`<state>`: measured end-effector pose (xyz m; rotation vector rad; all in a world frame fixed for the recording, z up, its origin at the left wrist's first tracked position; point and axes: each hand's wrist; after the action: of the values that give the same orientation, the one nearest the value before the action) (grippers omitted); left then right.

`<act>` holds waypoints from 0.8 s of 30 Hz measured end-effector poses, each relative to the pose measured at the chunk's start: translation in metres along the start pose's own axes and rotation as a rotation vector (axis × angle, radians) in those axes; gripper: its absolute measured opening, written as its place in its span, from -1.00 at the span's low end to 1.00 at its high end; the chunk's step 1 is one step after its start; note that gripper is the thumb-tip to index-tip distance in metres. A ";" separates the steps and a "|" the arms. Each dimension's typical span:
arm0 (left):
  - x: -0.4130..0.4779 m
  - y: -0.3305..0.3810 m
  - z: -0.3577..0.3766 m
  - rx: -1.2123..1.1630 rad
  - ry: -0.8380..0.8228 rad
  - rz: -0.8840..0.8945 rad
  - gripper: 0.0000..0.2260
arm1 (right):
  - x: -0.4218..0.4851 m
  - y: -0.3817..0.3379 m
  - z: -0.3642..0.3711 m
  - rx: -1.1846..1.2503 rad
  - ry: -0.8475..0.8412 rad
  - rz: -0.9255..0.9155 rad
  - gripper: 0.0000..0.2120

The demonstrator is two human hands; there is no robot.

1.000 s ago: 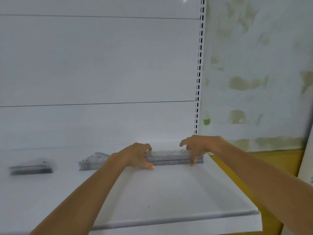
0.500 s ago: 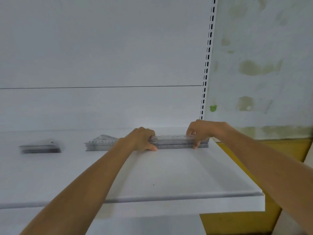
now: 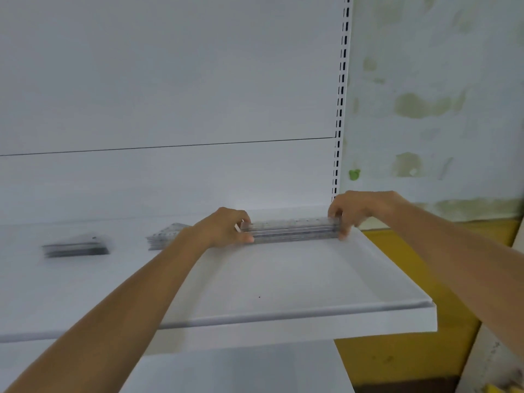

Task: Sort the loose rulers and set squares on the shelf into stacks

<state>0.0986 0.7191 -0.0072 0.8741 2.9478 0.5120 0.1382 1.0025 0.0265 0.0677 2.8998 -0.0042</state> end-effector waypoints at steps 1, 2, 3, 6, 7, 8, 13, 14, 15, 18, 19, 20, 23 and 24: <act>0.002 -0.001 0.003 -0.011 0.034 -0.004 -0.68 | 0.002 0.001 0.003 0.001 0.034 -0.001 -0.46; 0.002 -0.001 0.006 -0.033 0.066 -0.007 -0.71 | 0.004 0.002 0.005 0.000 0.062 -0.001 -0.50; 0.003 -0.001 0.007 -0.054 0.090 -0.009 -0.73 | 0.006 0.002 0.005 -0.001 0.078 -0.002 -0.53; 0.004 -0.003 0.007 -0.029 0.085 0.006 -0.70 | 0.007 0.001 0.001 0.014 0.064 0.009 -0.52; 0.004 -0.003 0.007 -0.011 0.075 0.003 -0.67 | 0.007 0.001 0.001 0.020 0.060 0.008 -0.50; 0.004 -0.003 0.006 0.000 0.066 -0.003 -0.65 | 0.008 0.001 0.001 0.024 0.060 0.006 -0.49; 0.006 -0.003 0.015 0.024 0.096 -0.035 -0.63 | 0.008 0.002 0.001 0.040 0.082 -0.023 -0.50; 0.007 -0.003 0.018 0.022 0.120 -0.030 -0.63 | 0.008 0.003 0.002 0.041 0.085 -0.026 -0.51; 0.007 -0.002 0.019 0.016 0.140 -0.023 -0.64 | 0.008 0.004 0.003 0.044 0.086 -0.027 -0.52; 0.008 -0.003 0.021 -0.022 0.179 -0.001 -0.69 | 0.009 0.005 0.004 0.049 0.080 -0.031 -0.53; 0.008 -0.004 0.022 -0.035 0.177 -0.002 -0.72 | 0.009 0.005 0.004 0.047 0.077 -0.037 -0.53; 0.009 -0.005 0.022 -0.043 0.171 -0.006 -0.75 | 0.010 0.006 0.004 0.050 0.076 -0.041 -0.52; 0.012 -0.003 0.021 -0.016 0.124 -0.033 -0.76 | 0.006 0.008 0.007 0.109 0.053 -0.054 -0.46; 0.014 -0.002 0.020 -0.005 0.105 -0.053 -0.74 | 0.004 0.009 0.008 0.166 0.024 -0.060 -0.41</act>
<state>0.0882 0.7306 -0.0254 0.7899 3.0529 0.5799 0.1369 1.0117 0.0181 0.0097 2.9182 -0.2565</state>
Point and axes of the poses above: each hand's wrist, its own x-axis towards the middle knuckle, its own z-axis out of the palm, y = z × x, and after that the axes turned 3 degrees about -y, right-handed
